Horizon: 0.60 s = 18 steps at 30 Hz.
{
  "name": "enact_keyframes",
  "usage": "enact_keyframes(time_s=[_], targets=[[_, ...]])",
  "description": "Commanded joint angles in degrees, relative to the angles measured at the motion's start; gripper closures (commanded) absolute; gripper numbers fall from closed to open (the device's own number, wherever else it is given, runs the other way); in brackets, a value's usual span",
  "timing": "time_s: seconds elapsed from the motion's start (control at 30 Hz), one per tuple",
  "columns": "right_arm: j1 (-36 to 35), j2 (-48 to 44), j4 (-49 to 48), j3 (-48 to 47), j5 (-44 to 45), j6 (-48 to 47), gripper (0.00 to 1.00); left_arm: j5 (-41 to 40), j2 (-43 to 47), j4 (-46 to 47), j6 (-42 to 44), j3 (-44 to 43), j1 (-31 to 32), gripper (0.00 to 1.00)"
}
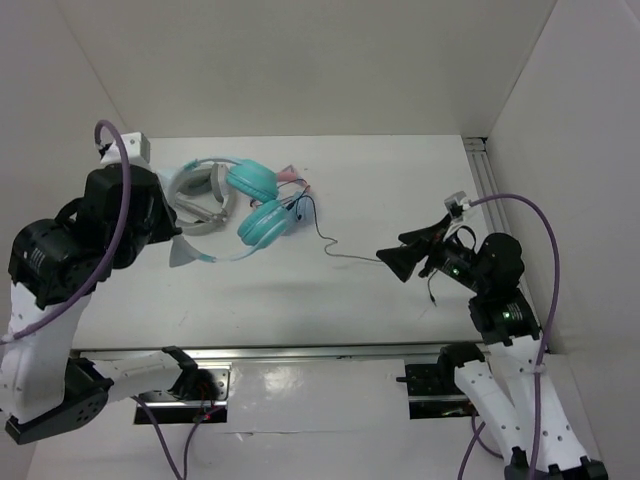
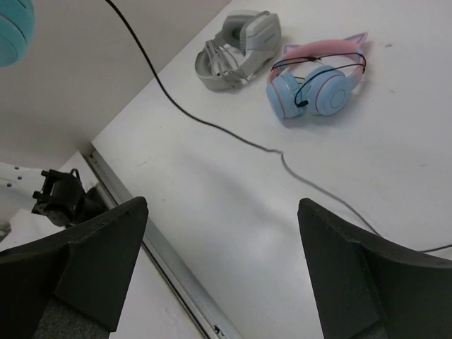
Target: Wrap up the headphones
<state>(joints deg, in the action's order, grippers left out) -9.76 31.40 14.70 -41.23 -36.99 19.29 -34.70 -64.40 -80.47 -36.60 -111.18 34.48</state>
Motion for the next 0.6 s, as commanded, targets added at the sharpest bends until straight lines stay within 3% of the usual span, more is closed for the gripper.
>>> enact_keyframes(time_s=[0.0,0.13,0.27,0.43,0.57], targets=[[-0.3,5.7,-13.3,1.2,-4.9,-0.7,0.06,-0.7,-2.9,5.9,4.4,-2.8,-2.7,1.00],[-5.5,14.5,-19.3,-0.1,-0.5,-5.4,0.04,8.0,-7.2,11.7,7.5,-2.3,-7.4,1.00],[-13.1,23.7,-20.8,-2.3,10.4,-13.7,0.04,16.2,-9.2,13.9,8.6,-2.8,-12.6,1.00],[-22.3,32.7,-27.4,-2.8,24.1,-17.3,0.04,21.3,-10.8,12.1,10.7,-10.4,-17.1,1.00],[-23.9,36.2,-33.8,-1.6,30.1,-17.4,0.04,22.1,-10.8,10.9,11.3,-12.3,-17.6,1.00]])
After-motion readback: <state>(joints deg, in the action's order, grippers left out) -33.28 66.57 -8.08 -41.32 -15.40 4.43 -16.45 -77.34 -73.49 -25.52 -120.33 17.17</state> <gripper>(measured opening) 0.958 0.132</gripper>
